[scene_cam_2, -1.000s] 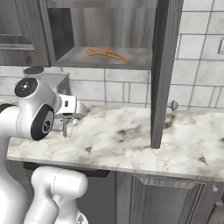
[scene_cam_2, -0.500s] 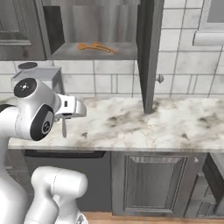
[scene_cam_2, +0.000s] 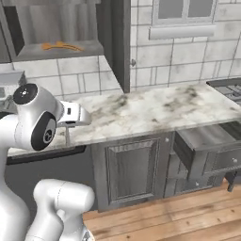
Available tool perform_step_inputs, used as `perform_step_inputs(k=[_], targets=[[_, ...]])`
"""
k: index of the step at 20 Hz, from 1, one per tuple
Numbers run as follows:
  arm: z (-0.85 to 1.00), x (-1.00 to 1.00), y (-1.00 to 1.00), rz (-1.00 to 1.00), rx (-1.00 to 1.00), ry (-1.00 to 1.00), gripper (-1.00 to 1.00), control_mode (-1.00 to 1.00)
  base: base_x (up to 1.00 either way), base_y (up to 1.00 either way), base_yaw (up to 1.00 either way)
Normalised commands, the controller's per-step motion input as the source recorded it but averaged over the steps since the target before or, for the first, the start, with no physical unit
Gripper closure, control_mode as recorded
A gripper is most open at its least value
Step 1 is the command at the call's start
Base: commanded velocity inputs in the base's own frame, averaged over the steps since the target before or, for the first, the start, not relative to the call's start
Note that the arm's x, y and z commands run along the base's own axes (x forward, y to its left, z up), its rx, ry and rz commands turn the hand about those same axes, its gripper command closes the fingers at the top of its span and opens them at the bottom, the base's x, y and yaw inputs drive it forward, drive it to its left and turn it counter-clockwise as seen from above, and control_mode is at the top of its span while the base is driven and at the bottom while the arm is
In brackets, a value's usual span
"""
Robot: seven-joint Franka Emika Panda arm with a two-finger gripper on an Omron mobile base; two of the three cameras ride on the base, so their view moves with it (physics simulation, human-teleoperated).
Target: Organize the utensils by type. Pick up the wooden spoons from the counter and place them in the open cabinet. Then pick up the metallic utensils from the counter and place them in the open drawer.
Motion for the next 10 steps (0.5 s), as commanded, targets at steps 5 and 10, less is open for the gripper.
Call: perform_step_inputs(k=[5, 10], targets=[[0.0, 0.0, 0.0, 0.0, 0.0, 0.0, 1.0, 1.0, -0.22, 0.0, -0.53], [0.0, 0.0, 0.0, 0.0, 0.0, 0.0, 1.0, 1.0, -0.02, -0.03, -0.49]])
